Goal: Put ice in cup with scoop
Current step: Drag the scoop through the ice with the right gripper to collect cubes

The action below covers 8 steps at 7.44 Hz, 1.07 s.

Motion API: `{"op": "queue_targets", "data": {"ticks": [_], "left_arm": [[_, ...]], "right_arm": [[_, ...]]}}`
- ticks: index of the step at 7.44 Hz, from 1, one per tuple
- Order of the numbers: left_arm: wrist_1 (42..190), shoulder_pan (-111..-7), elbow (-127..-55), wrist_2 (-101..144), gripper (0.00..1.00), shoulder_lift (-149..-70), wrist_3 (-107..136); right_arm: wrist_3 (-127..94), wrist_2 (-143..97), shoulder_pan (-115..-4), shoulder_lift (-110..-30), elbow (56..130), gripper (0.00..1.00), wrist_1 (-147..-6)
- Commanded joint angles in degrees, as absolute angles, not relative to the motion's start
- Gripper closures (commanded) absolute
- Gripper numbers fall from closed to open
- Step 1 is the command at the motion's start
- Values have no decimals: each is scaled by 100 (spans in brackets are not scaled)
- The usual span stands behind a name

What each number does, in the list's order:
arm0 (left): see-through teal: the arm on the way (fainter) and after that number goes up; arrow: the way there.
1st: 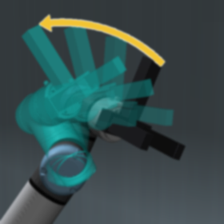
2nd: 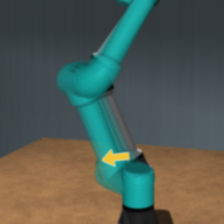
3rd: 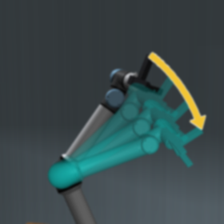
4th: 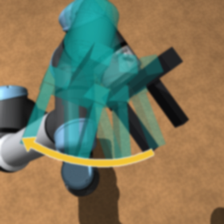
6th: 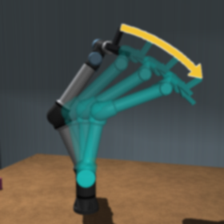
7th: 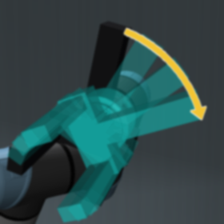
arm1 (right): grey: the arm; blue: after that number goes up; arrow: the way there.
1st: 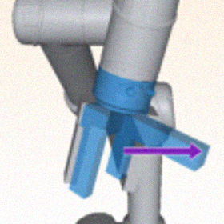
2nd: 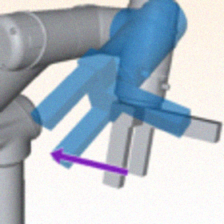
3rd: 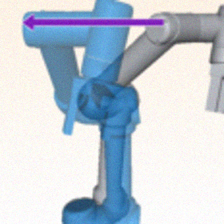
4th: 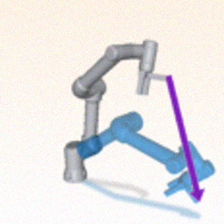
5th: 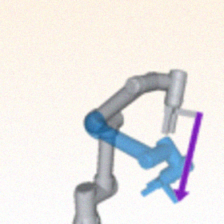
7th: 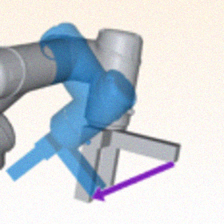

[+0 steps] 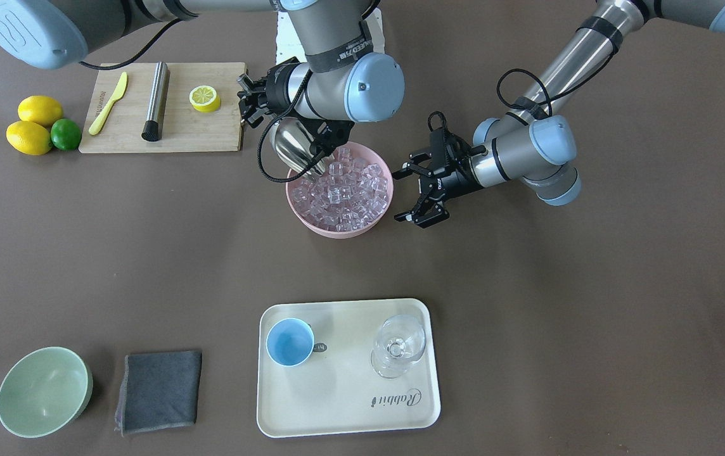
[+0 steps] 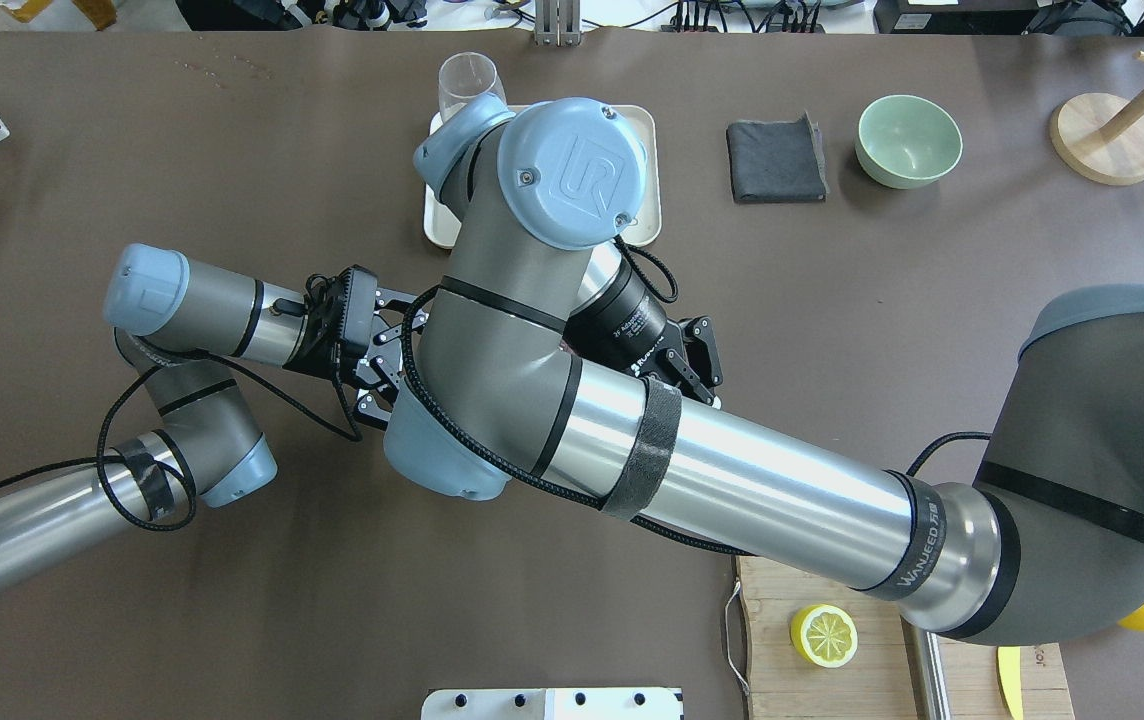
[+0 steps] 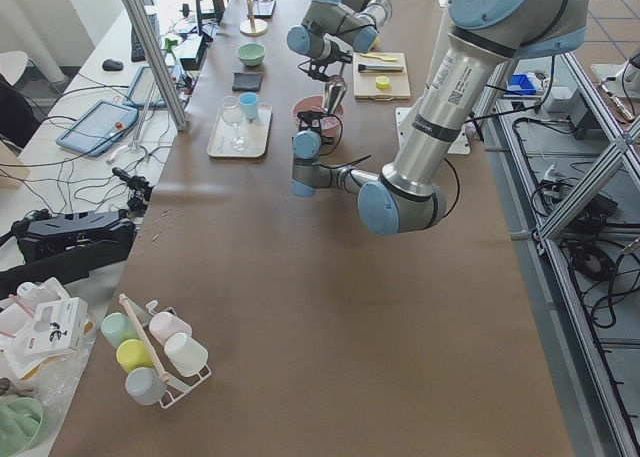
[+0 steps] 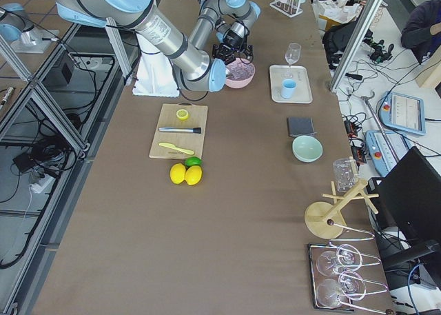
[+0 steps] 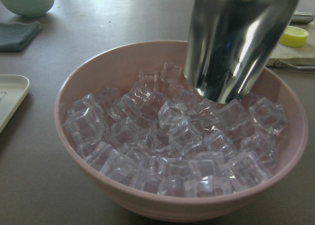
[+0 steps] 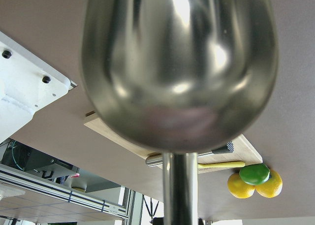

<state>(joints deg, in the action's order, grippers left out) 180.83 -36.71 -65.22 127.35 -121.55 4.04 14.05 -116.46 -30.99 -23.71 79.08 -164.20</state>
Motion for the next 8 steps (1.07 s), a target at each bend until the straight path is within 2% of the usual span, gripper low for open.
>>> {"op": "queue_targets", "data": {"ticks": [1,8], "left_arm": [[18097,-3691,-6521,12735,2,-12155,404],[18088,-3718,-6513,12727,2,-12138,404]], "right_arm": [[1380,-11698,-3094,-2347,7735,100,-16313],[1134,-11777,-3094,-2267,7313,100,-15619]]}}
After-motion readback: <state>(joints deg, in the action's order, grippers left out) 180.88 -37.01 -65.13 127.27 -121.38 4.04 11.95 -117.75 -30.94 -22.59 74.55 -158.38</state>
